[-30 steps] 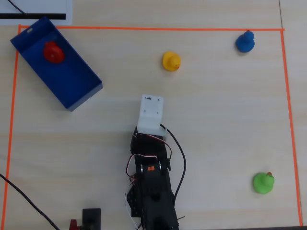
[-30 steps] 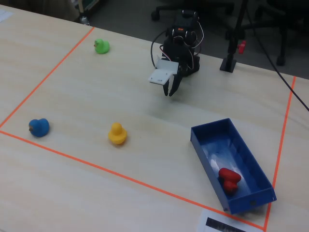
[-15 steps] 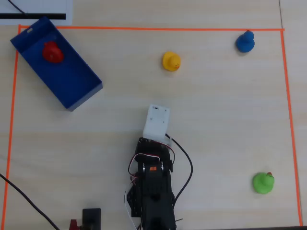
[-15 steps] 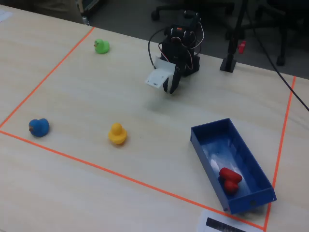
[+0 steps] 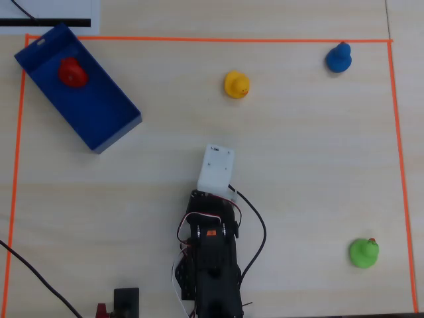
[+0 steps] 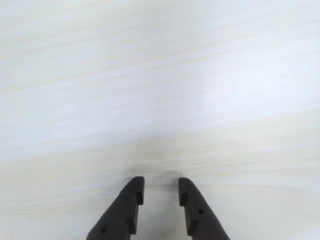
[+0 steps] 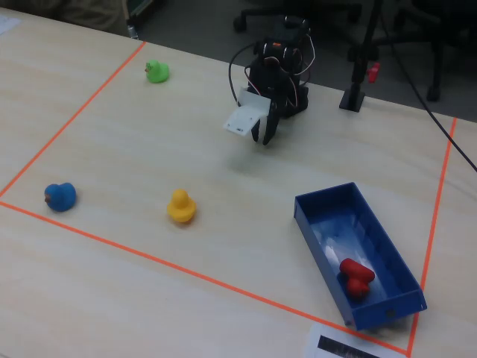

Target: Grasp red duck and put it into box.

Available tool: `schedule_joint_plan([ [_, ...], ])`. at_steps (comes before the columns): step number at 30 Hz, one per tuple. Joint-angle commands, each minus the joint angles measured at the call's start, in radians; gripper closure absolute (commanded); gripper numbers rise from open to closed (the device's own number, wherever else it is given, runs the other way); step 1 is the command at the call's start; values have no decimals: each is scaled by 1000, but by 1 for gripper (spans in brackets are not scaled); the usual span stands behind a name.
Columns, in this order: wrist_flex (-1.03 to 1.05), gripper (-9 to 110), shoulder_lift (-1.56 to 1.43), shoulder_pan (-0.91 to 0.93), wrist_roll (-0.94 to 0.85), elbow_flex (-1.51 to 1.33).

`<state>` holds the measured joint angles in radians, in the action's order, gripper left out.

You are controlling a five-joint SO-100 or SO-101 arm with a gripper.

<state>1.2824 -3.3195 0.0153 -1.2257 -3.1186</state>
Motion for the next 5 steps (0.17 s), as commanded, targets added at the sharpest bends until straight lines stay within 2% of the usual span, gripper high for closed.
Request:
schedule_joint_plan([
  [1, 25, 94, 8, 5, 3, 8],
  [5, 25, 94, 8, 5, 3, 8],
])
